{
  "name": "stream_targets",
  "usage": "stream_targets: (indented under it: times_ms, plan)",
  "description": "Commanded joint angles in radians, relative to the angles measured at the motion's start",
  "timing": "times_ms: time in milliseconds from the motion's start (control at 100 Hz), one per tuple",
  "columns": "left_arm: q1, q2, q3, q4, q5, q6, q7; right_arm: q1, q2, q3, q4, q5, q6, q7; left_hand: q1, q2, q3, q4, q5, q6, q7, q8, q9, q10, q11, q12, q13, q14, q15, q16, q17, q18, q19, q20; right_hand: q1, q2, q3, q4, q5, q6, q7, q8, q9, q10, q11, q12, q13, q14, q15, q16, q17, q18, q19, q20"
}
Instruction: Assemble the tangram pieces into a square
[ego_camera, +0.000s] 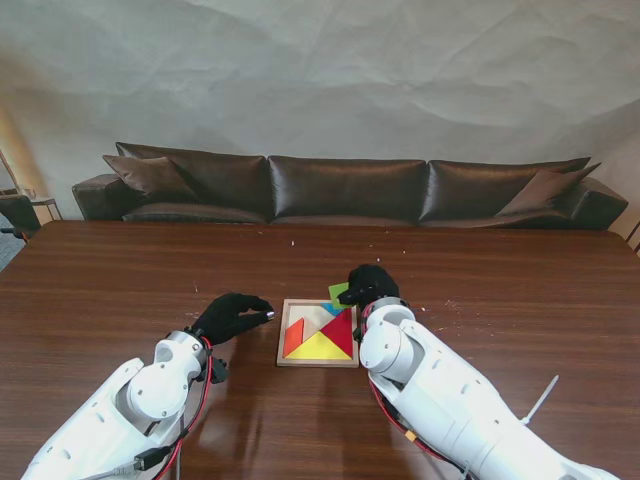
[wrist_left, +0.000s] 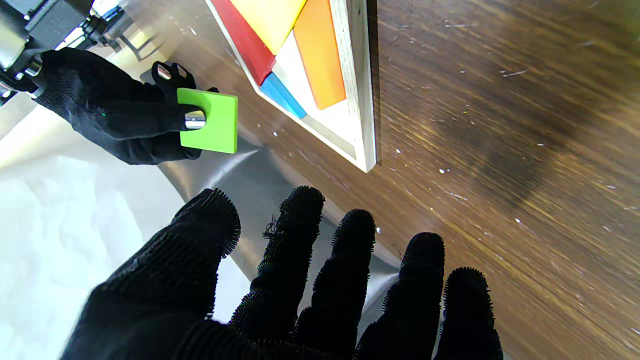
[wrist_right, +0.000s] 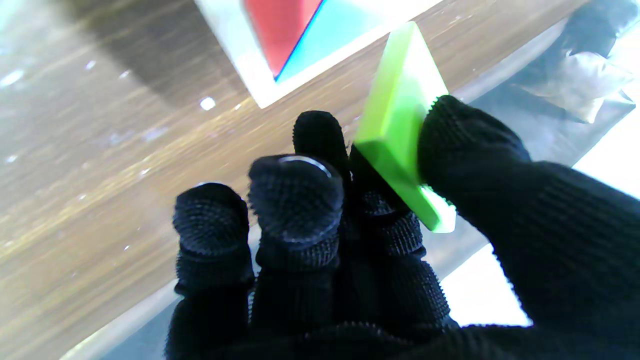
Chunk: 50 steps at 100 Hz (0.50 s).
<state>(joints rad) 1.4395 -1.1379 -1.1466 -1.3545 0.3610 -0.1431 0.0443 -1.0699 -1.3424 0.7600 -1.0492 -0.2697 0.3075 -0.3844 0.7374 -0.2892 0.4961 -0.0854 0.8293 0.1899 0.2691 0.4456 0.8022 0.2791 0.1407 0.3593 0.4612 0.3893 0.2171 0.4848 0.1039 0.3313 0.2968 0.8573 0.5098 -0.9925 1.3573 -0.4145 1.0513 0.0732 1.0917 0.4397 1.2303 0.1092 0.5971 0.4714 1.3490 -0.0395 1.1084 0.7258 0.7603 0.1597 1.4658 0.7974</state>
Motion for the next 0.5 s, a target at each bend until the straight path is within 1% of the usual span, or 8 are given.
stream_targets:
  times_ms: [0, 100, 170, 260, 330, 490]
  plan:
    - [0.002, -0.004, -0.003, -0.002, -0.005, -0.004, -0.016, 0.000, -0.026, -0.016, 0.006, 0.004, -0.005, 0.011, 0.020, 0.048, -0.021, 0.022, 0.018, 0.007, -0.007, 0.003, 0.010, 0.001, -0.009, -0.010, -0.023, 0.009, -0.018, -0.014, -0.017, 0.003, -0.028, 0.014, 0.049, -0.009, 0.048, 0.019, 0.042, -0.010, 0.043, -0.008, 0.124, 0.030, 0.012, 0.013, -0.029, -0.024, 0.022, 0.017, 0.330, 0.018, 0.029, -0.004]
    - [0.002, -0.004, -0.003, -0.001, -0.007, -0.006, -0.017, 0.009, -0.038, -0.037, 0.025, 0.019, -0.017, 0.011, 0.021, 0.047, -0.022, 0.022, 0.020, 0.005, -0.006, 0.004, 0.010, 0.001, -0.008, -0.010, -0.021, 0.009, -0.018, -0.014, -0.017, 0.003, -0.028, 0.015, 0.049, -0.004, 0.046, 0.020, 0.040, -0.011, 0.043, -0.010, 0.122, 0.027, 0.011, 0.013, -0.029, -0.024, 0.023, 0.018, 0.329, 0.020, 0.027, -0.005]
    - [0.002, -0.004, -0.004, -0.001, -0.009, -0.006, -0.019, 0.017, -0.041, -0.053, 0.039, 0.021, -0.032, 0.018, 0.021, 0.049, -0.022, 0.023, 0.017, 0.008, -0.008, 0.003, 0.009, 0.002, -0.009, -0.010, -0.022, 0.005, -0.018, -0.014, -0.018, 0.003, -0.028, 0.015, 0.049, 0.002, 0.045, 0.023, 0.036, -0.013, 0.042, -0.011, 0.117, 0.026, 0.009, 0.012, -0.030, -0.020, 0.023, 0.018, 0.327, 0.021, 0.024, -0.005]
    - [0.003, -0.004, -0.005, -0.002, -0.012, -0.005, -0.022, 0.032, -0.036, -0.078, 0.053, 0.007, -0.054, 0.047, 0.021, 0.049, -0.023, 0.023, 0.017, 0.008, -0.008, 0.003, 0.009, 0.001, -0.009, -0.010, -0.024, 0.005, -0.019, -0.015, -0.019, 0.002, -0.028, 0.015, 0.046, 0.013, 0.042, 0.026, 0.030, -0.020, 0.040, -0.011, 0.110, 0.020, 0.007, 0.013, -0.030, -0.021, 0.019, 0.017, 0.325, 0.021, 0.019, -0.006]
    - [0.004, -0.003, -0.005, -0.003, -0.013, -0.003, -0.024, 0.046, -0.025, -0.097, 0.062, -0.021, -0.069, 0.076, 0.022, 0.049, -0.024, 0.023, 0.017, 0.008, -0.008, 0.003, 0.008, 0.001, -0.009, -0.010, -0.024, 0.006, -0.019, -0.014, -0.020, 0.002, -0.028, 0.015, 0.036, 0.023, 0.039, 0.028, 0.025, -0.032, 0.039, -0.009, 0.106, 0.011, 0.008, 0.014, -0.030, -0.031, 0.018, 0.017, 0.324, 0.017, 0.015, -0.006]
    - [0.004, -0.003, -0.004, -0.005, -0.016, 0.001, -0.027, 0.070, -0.011, -0.122, 0.078, -0.057, -0.086, 0.112, 0.023, 0.048, -0.024, 0.023, 0.016, 0.007, -0.009, 0.002, 0.008, 0.004, -0.010, -0.010, -0.025, 0.006, -0.020, -0.014, -0.021, 0.002, -0.029, 0.015, 0.035, 0.030, 0.039, 0.032, 0.020, -0.041, 0.036, -0.005, 0.098, 0.005, 0.007, 0.014, -0.029, -0.029, 0.015, 0.017, 0.324, 0.015, 0.012, -0.004]
